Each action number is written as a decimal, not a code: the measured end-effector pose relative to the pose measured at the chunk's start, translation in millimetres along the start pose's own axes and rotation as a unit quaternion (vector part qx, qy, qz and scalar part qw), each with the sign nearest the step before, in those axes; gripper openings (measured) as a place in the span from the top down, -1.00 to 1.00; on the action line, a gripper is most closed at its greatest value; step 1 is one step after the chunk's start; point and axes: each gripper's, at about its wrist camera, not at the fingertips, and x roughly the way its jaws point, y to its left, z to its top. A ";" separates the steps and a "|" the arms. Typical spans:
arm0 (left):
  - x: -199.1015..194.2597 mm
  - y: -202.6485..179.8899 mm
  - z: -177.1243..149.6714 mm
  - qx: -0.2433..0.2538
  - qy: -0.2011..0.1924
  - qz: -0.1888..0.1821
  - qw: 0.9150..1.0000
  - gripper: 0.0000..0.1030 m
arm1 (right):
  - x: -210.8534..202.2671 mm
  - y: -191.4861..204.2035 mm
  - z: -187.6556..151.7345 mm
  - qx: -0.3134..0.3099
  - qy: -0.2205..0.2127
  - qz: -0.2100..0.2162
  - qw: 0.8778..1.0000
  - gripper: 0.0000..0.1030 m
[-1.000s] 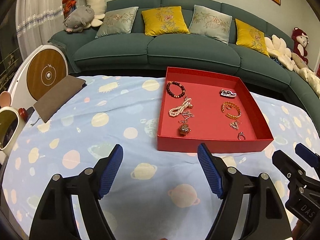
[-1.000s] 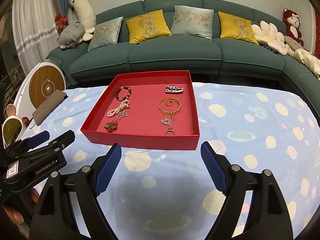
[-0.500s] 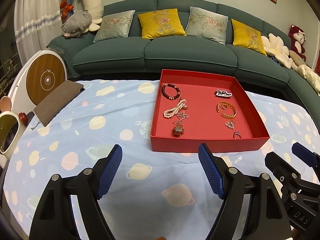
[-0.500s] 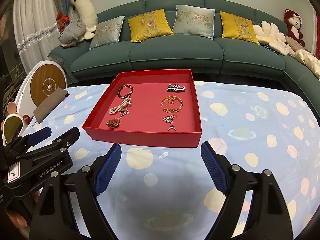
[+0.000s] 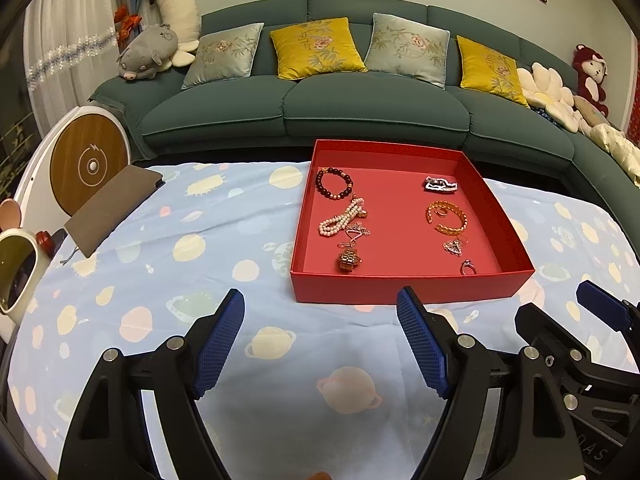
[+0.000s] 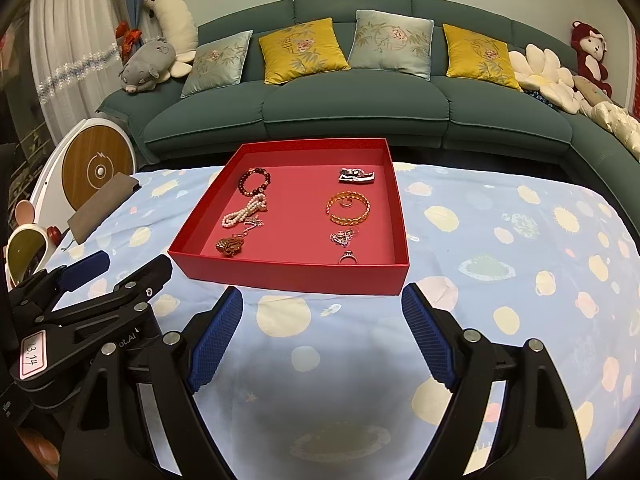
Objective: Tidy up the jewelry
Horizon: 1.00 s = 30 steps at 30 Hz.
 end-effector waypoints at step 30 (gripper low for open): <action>-2.4 0.2 -1.3 -0.001 -0.004 0.006 1.000 -0.47 | 0.0 0.5 -0.4 0.002 0.000 0.001 1.000 -0.54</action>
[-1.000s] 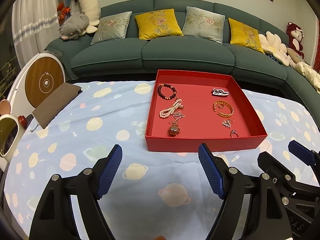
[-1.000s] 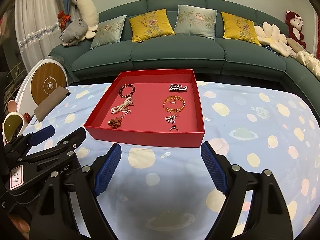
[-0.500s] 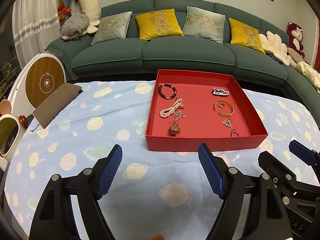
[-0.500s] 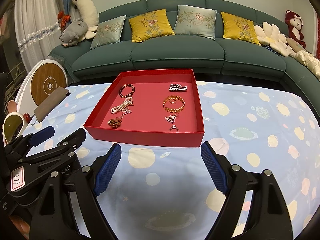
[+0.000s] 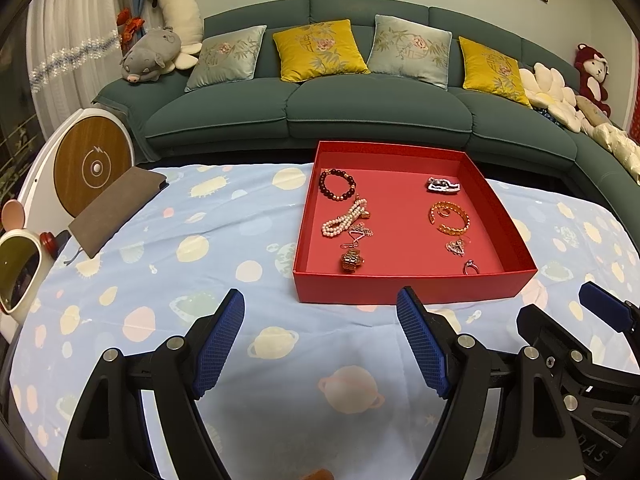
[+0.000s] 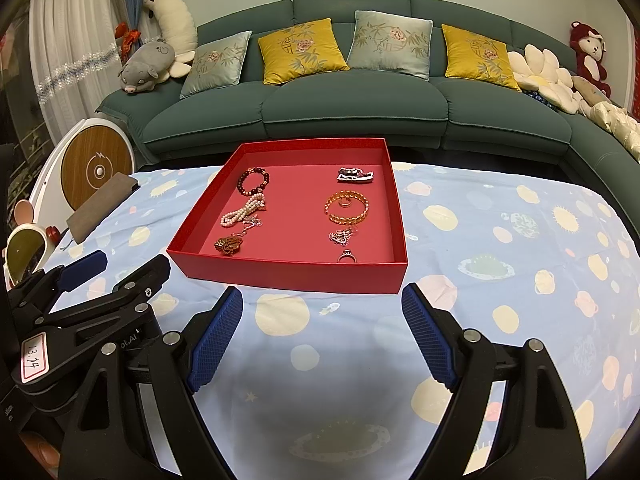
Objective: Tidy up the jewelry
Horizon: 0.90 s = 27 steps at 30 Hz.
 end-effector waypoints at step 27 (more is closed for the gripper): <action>4.2 0.5 -2.9 -0.004 0.011 0.006 1.000 -0.47 | 1.6 0.4 -4.6 -0.005 0.004 -0.005 1.000 -0.54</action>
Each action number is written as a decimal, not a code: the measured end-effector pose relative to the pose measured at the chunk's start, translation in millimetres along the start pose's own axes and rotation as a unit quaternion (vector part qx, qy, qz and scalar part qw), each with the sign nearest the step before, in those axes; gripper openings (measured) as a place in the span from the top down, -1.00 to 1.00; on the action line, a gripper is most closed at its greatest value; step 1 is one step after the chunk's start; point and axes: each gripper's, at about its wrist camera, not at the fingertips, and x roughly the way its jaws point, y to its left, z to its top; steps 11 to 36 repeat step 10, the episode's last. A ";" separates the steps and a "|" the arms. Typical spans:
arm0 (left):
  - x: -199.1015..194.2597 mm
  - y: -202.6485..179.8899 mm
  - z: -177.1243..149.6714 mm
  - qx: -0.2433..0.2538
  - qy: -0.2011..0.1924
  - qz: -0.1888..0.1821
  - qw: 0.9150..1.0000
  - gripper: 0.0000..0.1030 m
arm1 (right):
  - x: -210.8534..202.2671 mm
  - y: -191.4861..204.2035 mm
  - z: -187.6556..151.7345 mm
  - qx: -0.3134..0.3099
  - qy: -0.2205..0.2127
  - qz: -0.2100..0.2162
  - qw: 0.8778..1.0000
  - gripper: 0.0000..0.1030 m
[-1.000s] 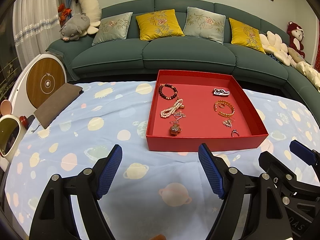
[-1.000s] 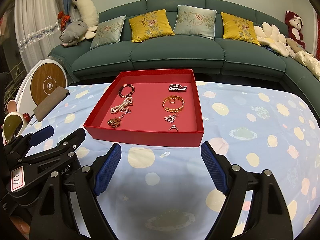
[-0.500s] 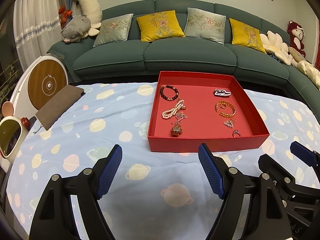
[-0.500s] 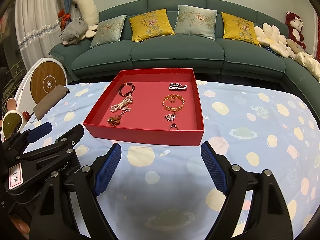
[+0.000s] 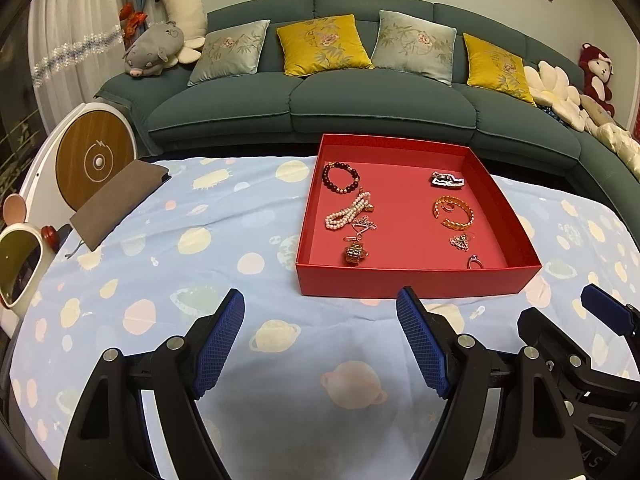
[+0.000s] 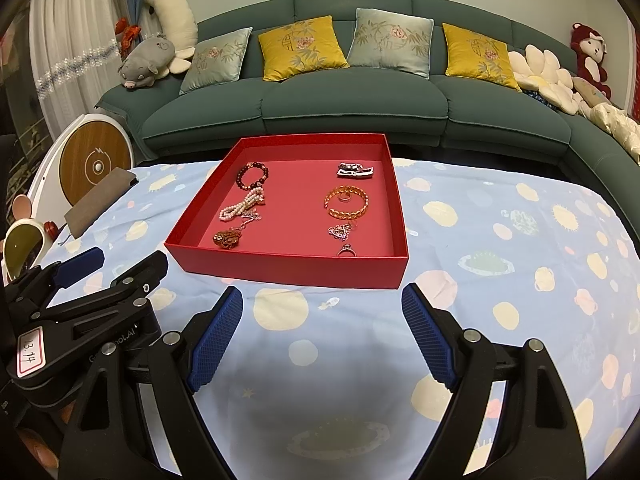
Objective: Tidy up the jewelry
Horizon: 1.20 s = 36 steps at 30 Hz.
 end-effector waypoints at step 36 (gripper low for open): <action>1.5 -2.1 -0.4 0.007 0.003 0.003 1.000 -0.43 | 0.6 0.1 -0.4 0.000 -0.002 -0.003 1.000 -0.54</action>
